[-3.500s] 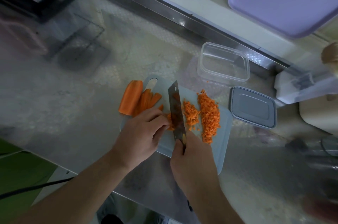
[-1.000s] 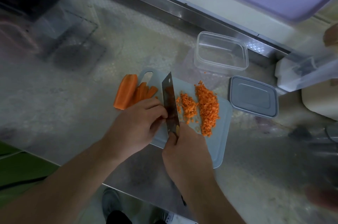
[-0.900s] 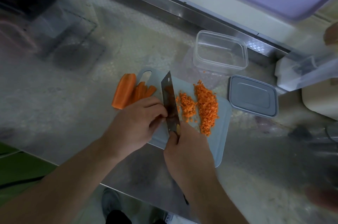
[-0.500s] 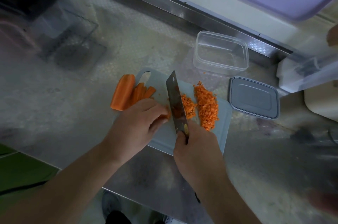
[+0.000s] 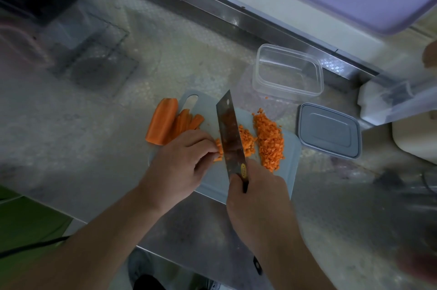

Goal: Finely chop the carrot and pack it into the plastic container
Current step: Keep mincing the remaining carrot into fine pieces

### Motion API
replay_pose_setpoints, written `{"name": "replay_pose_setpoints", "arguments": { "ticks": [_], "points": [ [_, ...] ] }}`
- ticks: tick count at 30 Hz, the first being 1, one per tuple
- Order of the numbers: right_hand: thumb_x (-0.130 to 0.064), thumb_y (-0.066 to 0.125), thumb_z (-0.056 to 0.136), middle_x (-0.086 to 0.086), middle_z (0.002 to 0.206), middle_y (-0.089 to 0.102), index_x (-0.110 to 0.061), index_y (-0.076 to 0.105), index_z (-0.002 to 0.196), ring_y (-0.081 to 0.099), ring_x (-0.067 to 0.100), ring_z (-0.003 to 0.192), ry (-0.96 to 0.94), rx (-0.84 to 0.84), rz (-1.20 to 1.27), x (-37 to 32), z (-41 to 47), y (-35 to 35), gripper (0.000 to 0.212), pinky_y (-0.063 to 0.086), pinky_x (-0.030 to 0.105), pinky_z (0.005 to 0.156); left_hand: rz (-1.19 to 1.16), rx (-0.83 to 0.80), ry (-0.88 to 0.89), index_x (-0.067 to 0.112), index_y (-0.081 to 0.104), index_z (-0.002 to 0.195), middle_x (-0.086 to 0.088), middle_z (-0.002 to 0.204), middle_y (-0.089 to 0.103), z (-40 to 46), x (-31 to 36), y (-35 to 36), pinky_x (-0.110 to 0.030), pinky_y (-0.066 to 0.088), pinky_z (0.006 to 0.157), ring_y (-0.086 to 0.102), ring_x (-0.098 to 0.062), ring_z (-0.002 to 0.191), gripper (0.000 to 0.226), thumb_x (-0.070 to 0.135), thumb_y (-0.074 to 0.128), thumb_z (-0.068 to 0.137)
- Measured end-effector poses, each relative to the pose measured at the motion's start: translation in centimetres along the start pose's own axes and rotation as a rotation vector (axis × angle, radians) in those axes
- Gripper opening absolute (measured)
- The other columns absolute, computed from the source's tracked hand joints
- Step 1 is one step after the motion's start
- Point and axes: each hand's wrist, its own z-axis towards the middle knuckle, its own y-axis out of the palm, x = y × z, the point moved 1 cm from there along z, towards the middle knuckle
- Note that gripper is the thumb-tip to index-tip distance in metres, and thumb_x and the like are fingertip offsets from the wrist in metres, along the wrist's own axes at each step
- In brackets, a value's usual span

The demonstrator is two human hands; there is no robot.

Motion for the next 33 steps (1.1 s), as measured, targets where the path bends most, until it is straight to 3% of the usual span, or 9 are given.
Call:
{"name": "replay_pose_setpoints", "arguments": {
  "ticks": [5,10,15,22,30,33],
  "points": [
    [-0.03,0.046,0.1,-0.003,0.074,0.053,-0.022,0.039,0.076,0.055,0.019,0.072,0.027,-0.038,-0.054,-0.4,-0.2,0.3,0.026,0.041,0.035,0.057,-0.002,0.022,-0.002,0.009,0.076,0.093,0.003,0.096,0.069,-0.1,-0.1,0.1,-0.031,0.055,0.079,0.066,-0.014,0.091,0.005,0.005,0.078,0.092],
    [-0.027,0.043,0.096,-0.004,0.08,0.055,-0.025,0.042,0.082,0.056,0.016,0.074,0.038,-0.07,-0.147,-1.0,0.0,0.8,0.015,0.041,0.031,0.059,-0.005,0.028,-0.007,0.011,0.076,0.093,0.003,0.097,0.07,-0.2,-0.3,0.2,-0.032,0.056,0.079,0.067,-0.015,0.091,0.006,0.005,0.077,0.092],
    [-0.022,0.045,0.095,-0.005,0.085,0.052,-0.028,0.039,0.081,0.052,0.015,0.077,0.08,-0.097,-0.151,-1.6,0.5,1.4,0.016,0.033,0.027,0.055,-0.02,0.028,-0.016,0.012,0.077,0.094,0.004,0.097,0.07,-0.2,-0.4,0.3,-0.031,0.056,0.08,0.067,-0.014,0.092,0.008,0.004,0.078,0.092],
    [-0.028,0.046,0.1,-0.004,0.073,0.055,-0.025,0.048,0.084,0.057,0.019,0.07,0.031,0.053,-0.013,-0.9,0.4,2.1,0.016,0.051,0.043,0.064,-0.048,0.017,-0.028,0.011,0.074,0.097,0.003,0.1,0.065,-0.3,-0.2,0.1,-0.03,0.054,0.082,0.064,-0.014,0.093,0.005,0.008,0.076,0.094],
    [-0.027,0.046,0.1,-0.003,0.069,0.053,-0.024,0.042,0.078,0.054,0.017,0.065,-0.006,0.034,-0.026,-0.6,-0.1,0.9,0.022,0.035,0.032,0.054,-0.052,0.001,-0.023,0.007,0.07,0.096,0.001,0.1,0.064,-0.4,-0.3,0.1,-0.032,0.053,0.084,0.062,-0.015,0.094,0.005,0.009,0.075,0.095],
    [-0.029,0.046,0.1,-0.002,0.072,0.054,-0.023,0.042,0.078,0.055,0.017,0.067,-0.002,0.031,-0.036,-0.8,-0.2,0.7,0.023,0.037,0.032,0.054,-0.055,0.01,-0.018,0.007,0.07,0.096,0.0,0.099,0.065,-0.4,-0.2,0.0,-0.033,0.053,0.082,0.062,-0.016,0.093,0.005,0.011,0.072,0.097]
  ]
}}
